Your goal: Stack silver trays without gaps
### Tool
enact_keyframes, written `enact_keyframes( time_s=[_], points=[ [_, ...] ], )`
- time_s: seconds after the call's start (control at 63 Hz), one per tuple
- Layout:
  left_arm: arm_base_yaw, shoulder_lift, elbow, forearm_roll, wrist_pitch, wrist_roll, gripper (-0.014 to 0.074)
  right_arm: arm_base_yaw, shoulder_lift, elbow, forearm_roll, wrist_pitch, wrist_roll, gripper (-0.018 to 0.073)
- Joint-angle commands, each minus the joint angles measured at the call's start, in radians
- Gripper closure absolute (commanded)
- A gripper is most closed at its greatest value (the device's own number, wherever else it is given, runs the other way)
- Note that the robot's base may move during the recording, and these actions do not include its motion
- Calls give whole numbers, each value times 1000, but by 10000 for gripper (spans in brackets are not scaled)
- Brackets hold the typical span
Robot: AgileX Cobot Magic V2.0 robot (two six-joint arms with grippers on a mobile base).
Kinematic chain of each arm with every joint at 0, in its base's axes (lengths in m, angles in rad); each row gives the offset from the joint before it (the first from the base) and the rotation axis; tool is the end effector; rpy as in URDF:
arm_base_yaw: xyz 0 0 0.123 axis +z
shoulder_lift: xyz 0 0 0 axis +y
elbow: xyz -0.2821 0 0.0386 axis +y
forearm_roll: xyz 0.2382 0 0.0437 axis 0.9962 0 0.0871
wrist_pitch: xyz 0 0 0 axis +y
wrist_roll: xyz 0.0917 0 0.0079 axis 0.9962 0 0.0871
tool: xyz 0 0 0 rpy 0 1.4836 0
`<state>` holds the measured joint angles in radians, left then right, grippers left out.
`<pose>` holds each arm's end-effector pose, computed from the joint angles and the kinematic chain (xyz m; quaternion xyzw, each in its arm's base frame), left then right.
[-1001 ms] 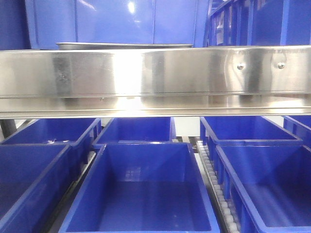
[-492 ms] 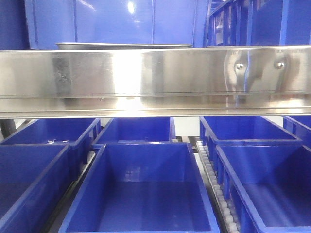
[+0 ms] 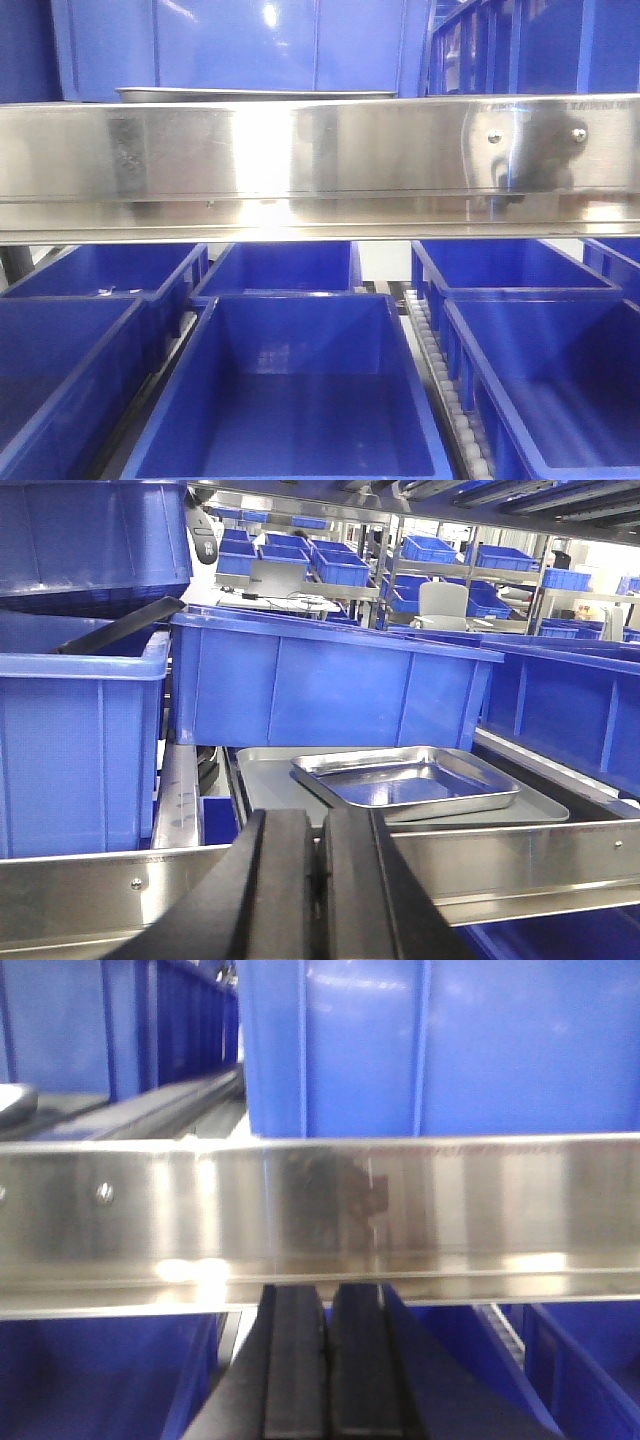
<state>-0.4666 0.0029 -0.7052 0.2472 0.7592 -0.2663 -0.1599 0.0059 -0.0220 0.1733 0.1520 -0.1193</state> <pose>-0.0267 0.0308 0.3537 0.0704 0.6874 -0.1401 0.7091 0.0473 -0.0052 0.2064 0.0675 0.7202 -0.0278 0.6899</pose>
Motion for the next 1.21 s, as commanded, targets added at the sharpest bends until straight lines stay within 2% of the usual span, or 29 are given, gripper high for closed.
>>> enact_keyframes(
  time_s=[0.0,0.143,0.318,0.635,1.048,1.191],
  points=[
    [3,-3,2,-4,-14,-5,615,-5,-6,13,-40,-77,49,638],
    [3,-3,2,-4,-14,-5,615,17,-6,22,-40,-133,49,638],
    [3,-3,2,-4,-14,-5,615,59,-6,22,-47,-96,49,638],
    [3,-3,2,-4,-14,-5,615,59,-6,22,-68,-14,49,638],
    [3,-3,2,-4,-14,-5,615,59,-6,22,-88,-47,49,638],
    [3,-3,2,-4,-14,-5,615,59,-6,22,-63,-47,49,638]
  ],
)
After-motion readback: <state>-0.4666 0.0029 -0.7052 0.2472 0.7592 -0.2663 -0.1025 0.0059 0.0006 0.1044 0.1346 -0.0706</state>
